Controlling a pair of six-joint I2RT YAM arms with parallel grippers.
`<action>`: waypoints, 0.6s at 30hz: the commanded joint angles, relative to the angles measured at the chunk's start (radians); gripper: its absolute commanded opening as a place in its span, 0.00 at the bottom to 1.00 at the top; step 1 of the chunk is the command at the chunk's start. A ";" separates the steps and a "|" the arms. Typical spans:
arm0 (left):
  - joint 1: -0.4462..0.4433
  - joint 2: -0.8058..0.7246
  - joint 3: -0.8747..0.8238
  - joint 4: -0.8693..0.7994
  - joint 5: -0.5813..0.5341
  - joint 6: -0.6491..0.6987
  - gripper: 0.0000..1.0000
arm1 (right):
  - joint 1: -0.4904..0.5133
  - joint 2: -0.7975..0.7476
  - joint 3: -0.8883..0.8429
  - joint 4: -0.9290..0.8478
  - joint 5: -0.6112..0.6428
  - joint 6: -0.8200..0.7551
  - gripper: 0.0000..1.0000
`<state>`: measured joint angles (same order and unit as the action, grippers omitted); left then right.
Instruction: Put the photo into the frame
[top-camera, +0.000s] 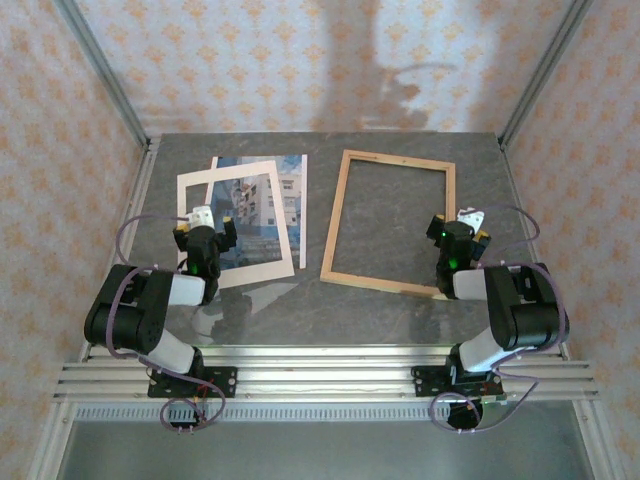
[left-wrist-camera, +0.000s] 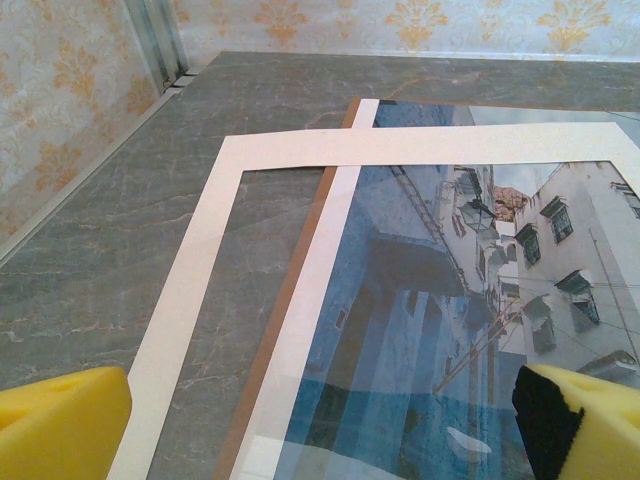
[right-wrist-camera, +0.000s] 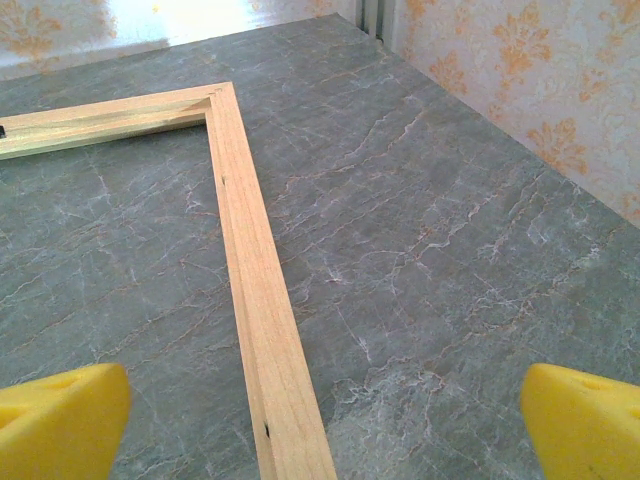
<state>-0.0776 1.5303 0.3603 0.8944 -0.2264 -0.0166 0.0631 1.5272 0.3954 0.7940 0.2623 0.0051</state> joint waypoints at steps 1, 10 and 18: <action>0.004 0.004 0.014 0.018 -0.036 0.018 1.00 | 0.004 -0.007 0.002 0.024 0.024 -0.001 1.00; 0.016 0.002 0.016 0.009 -0.007 0.014 1.00 | 0.003 -0.004 0.007 0.018 0.025 0.000 1.00; 0.016 0.001 0.014 0.012 -0.007 0.014 1.00 | 0.004 -0.014 -0.002 0.032 0.030 -0.003 1.00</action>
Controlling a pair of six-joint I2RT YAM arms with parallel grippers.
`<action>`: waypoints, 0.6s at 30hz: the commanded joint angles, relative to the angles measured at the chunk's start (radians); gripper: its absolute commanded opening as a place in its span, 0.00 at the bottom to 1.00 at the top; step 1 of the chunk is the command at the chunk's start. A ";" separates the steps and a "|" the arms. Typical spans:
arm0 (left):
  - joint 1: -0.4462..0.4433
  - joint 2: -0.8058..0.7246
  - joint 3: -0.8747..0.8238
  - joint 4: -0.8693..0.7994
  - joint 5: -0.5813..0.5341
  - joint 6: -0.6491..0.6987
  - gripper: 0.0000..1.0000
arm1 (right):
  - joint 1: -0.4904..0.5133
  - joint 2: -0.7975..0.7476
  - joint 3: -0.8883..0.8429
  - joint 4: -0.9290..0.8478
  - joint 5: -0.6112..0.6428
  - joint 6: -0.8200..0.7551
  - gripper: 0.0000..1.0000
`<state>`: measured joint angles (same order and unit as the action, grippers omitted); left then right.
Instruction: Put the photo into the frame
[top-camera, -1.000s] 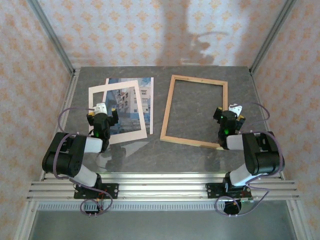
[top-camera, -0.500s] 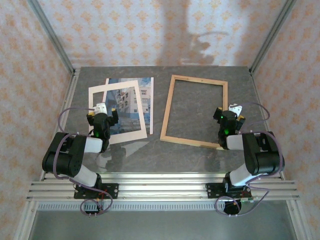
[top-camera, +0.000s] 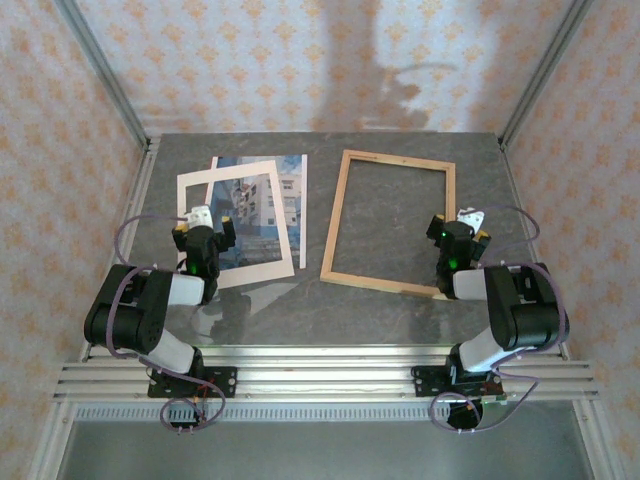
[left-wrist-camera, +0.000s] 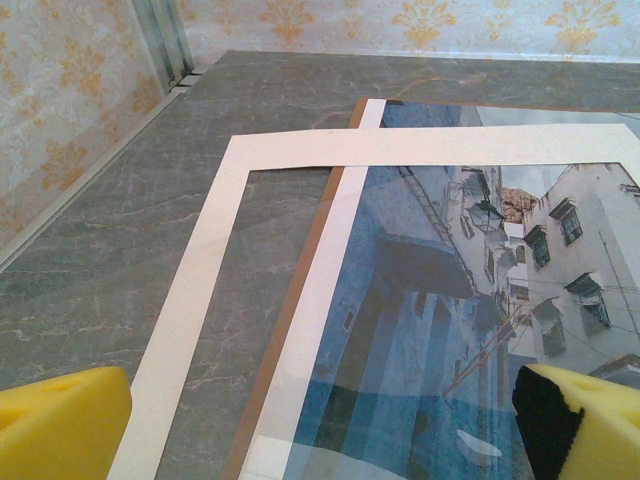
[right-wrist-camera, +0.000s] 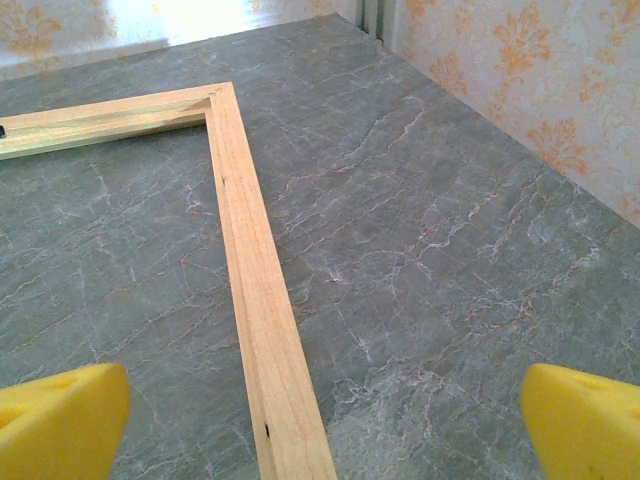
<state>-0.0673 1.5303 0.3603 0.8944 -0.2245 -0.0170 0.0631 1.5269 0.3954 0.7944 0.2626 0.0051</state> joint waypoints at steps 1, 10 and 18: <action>0.005 0.001 0.012 0.016 -0.014 0.016 1.00 | 0.003 -0.029 0.011 -0.016 0.025 0.003 1.00; -0.063 -0.202 0.077 -0.249 -0.161 0.047 1.00 | 0.012 -0.031 -0.002 0.013 0.020 -0.014 0.98; -0.100 -0.291 0.228 -0.413 -0.064 -0.118 1.00 | 0.020 -0.172 0.220 -0.457 0.013 -0.011 0.97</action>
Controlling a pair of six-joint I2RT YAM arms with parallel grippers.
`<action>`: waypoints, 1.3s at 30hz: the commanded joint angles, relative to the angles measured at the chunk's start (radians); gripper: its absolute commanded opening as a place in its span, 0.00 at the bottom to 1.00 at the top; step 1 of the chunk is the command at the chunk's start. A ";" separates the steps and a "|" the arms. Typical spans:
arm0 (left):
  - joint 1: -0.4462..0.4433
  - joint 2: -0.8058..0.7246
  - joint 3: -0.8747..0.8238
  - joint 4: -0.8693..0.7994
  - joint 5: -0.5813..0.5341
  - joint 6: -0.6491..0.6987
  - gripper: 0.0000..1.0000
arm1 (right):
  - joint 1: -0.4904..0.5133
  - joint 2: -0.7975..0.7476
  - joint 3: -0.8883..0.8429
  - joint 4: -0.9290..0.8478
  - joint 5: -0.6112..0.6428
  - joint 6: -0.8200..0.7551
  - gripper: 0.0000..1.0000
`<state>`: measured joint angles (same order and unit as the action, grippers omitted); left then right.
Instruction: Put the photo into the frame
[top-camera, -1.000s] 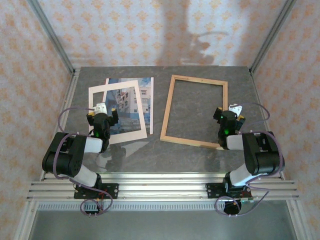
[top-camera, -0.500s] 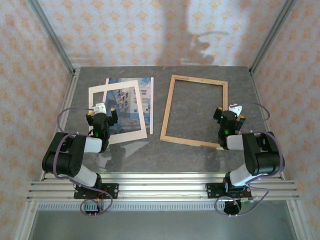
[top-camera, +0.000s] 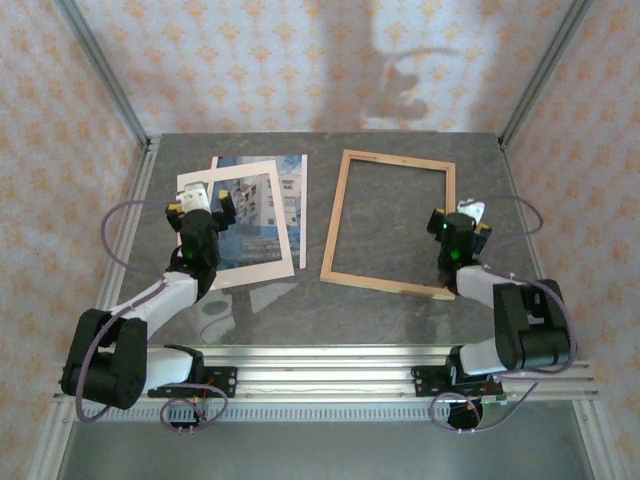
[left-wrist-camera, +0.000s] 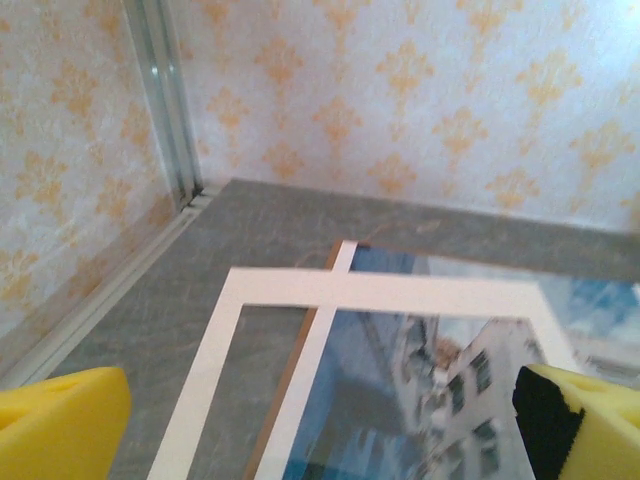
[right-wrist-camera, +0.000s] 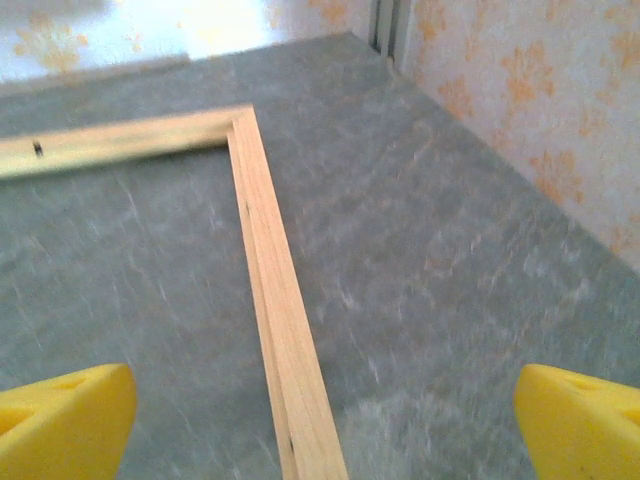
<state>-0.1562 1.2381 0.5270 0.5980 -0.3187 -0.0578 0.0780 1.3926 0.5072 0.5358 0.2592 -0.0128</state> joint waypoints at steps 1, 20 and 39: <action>-0.016 0.010 0.099 -0.158 0.051 -0.101 1.00 | 0.004 -0.024 0.144 -0.247 0.005 0.013 0.97; -0.332 0.332 0.230 -0.233 0.133 -0.531 0.99 | -0.092 0.380 0.634 -0.934 -0.219 0.056 0.74; -0.340 0.313 0.285 -0.437 0.050 -0.514 1.00 | -0.103 0.502 0.732 -0.972 -0.278 -0.090 0.36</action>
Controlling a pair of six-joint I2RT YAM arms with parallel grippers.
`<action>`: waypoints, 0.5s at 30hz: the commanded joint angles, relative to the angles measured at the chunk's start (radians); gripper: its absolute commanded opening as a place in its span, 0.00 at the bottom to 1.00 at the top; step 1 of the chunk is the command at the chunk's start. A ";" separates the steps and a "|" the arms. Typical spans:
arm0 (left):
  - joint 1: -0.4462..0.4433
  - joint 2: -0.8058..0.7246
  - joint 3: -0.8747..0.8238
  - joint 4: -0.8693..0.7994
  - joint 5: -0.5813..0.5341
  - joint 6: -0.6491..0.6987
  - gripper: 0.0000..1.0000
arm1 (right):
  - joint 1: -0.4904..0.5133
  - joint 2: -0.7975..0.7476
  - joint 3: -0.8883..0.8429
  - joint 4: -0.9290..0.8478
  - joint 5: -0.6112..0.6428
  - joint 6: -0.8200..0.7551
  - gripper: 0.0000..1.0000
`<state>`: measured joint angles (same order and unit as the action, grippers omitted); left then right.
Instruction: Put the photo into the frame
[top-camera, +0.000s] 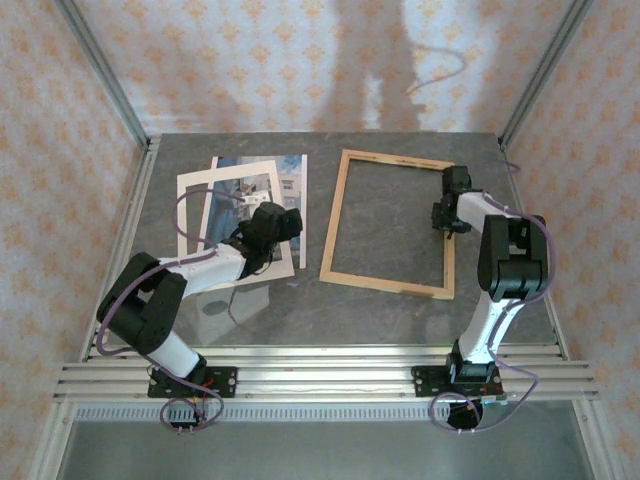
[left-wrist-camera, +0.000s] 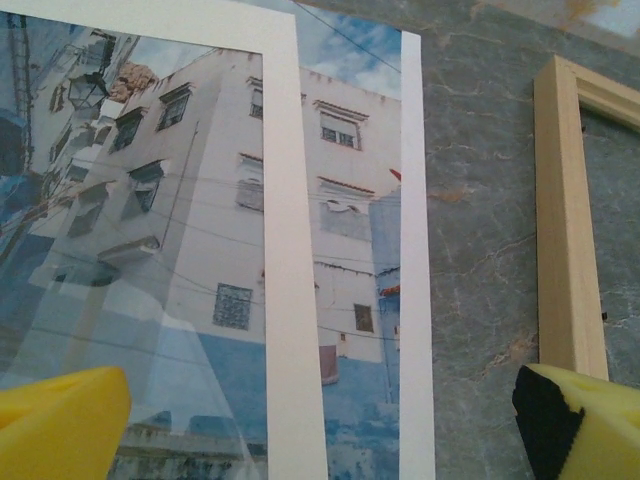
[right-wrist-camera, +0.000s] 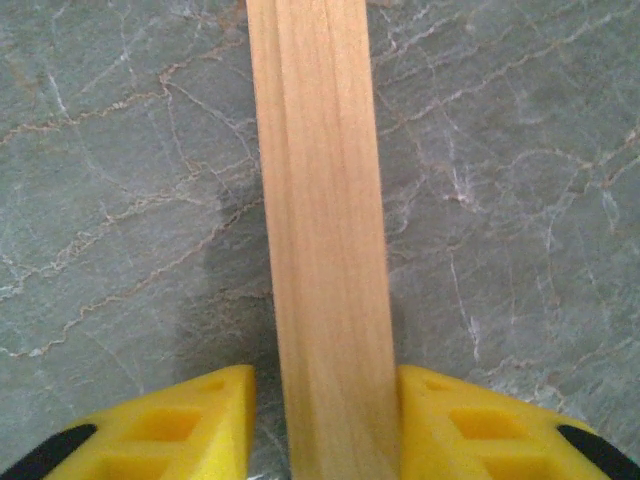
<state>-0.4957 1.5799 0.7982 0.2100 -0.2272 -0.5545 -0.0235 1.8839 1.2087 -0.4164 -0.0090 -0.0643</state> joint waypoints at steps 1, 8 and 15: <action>-0.001 -0.032 0.016 -0.055 -0.043 -0.019 1.00 | -0.001 0.010 0.032 -0.018 -0.009 -0.047 0.33; 0.000 -0.043 0.023 -0.068 -0.046 -0.028 1.00 | 0.002 0.019 0.049 -0.004 -0.075 -0.110 0.19; 0.000 -0.057 0.025 -0.087 -0.051 -0.028 1.00 | 0.004 0.057 0.117 -0.043 -0.124 -0.177 0.18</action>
<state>-0.4957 1.5635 0.8017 0.1669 -0.2432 -0.5724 -0.0269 1.9186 1.2747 -0.4255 -0.1131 -0.1787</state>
